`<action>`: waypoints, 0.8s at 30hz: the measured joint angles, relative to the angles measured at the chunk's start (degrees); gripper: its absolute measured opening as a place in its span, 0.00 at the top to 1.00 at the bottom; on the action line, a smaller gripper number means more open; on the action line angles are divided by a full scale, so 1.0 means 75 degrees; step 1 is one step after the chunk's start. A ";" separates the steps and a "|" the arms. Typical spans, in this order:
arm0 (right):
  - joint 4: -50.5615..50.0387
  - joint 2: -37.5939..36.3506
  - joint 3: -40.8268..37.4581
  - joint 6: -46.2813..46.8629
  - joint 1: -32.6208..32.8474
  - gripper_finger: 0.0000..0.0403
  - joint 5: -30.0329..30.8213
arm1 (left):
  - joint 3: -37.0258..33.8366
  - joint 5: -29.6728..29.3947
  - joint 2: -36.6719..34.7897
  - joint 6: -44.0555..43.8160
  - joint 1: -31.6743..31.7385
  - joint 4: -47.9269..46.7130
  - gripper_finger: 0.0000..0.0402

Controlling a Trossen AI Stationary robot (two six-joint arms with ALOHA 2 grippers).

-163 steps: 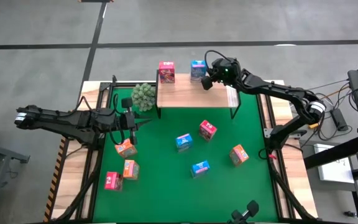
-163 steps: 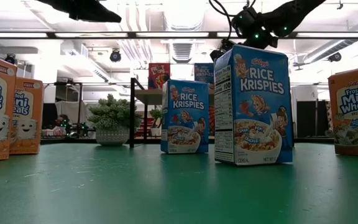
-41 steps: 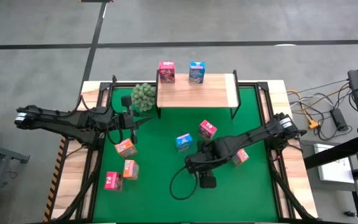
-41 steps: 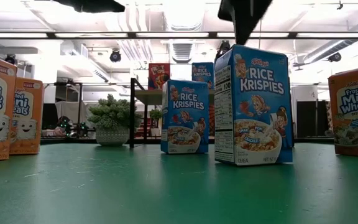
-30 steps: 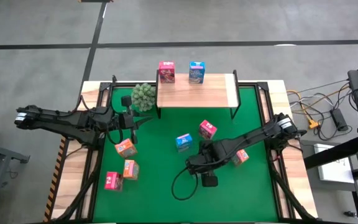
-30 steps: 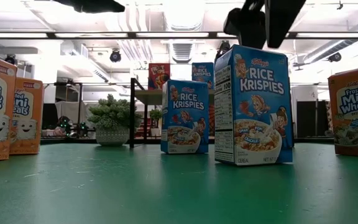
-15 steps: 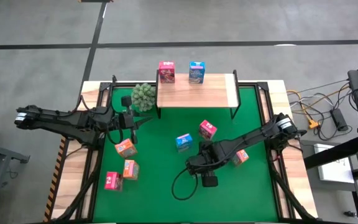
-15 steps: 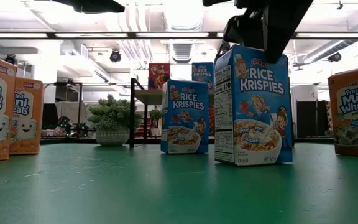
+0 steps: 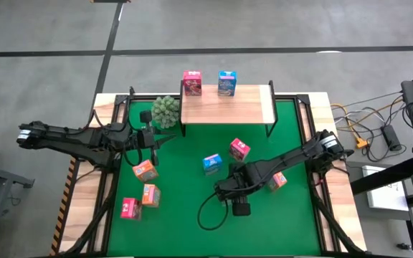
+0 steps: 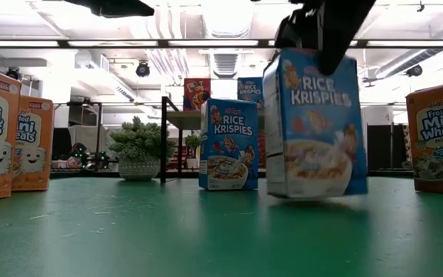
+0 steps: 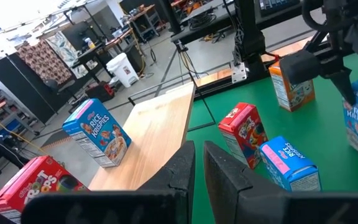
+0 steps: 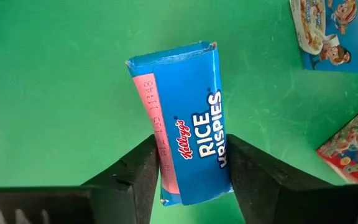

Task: Stack cereal on shelf
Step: Put the bottom blue cereal box on the shelf aligned with the other blue cereal box

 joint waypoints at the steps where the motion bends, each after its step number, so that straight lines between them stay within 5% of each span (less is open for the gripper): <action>1: -0.0061 -0.0008 0.0095 0.0057 -0.0012 0.60 -0.0001 | 0.0000 -0.0002 -0.0003 -0.0005 0.0000 0.0001 0.96; 15: -0.2341 -0.0030 0.3262 0.0218 -0.0557 0.63 -0.0313 | 0.0000 -0.0002 0.0000 -0.0026 0.0000 0.0012 0.96; 24: -0.3255 -0.0041 0.5100 -0.1534 -0.2112 0.63 0.0672 | 0.0000 -0.0002 -0.0002 0.0053 -0.0002 0.0019 0.96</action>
